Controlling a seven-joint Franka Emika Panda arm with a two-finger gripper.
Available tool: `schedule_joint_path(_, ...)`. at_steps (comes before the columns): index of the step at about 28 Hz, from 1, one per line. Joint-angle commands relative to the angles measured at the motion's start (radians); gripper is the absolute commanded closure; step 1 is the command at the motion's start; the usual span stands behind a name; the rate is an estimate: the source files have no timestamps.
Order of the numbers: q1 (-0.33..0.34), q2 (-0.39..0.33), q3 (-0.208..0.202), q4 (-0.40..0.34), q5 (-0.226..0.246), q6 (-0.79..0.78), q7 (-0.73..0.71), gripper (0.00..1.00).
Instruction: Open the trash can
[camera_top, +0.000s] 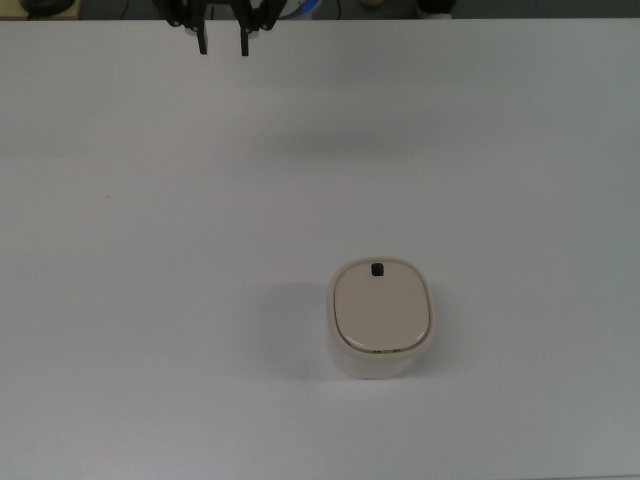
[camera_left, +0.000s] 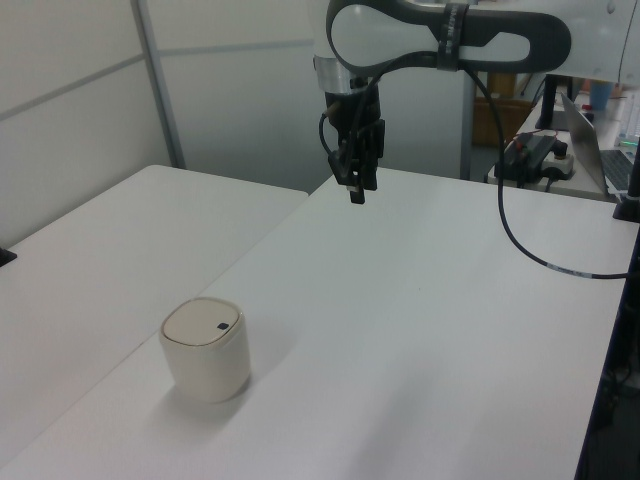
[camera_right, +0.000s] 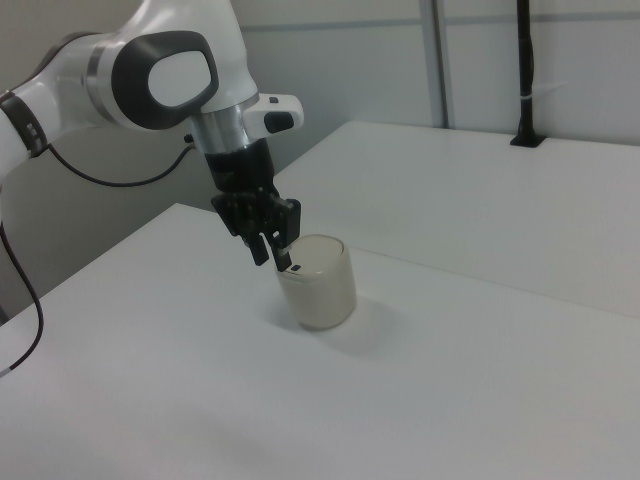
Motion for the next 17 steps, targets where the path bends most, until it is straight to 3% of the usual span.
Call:
schedule_joint_path(1,0.002,-0.008,0.0,-0.012,0.007,-0.01,-0.043,1.0)
schedule_joint_path(17,0.003,0.018,0.006,-0.013,0.035,0.079,-0.037,1.0)
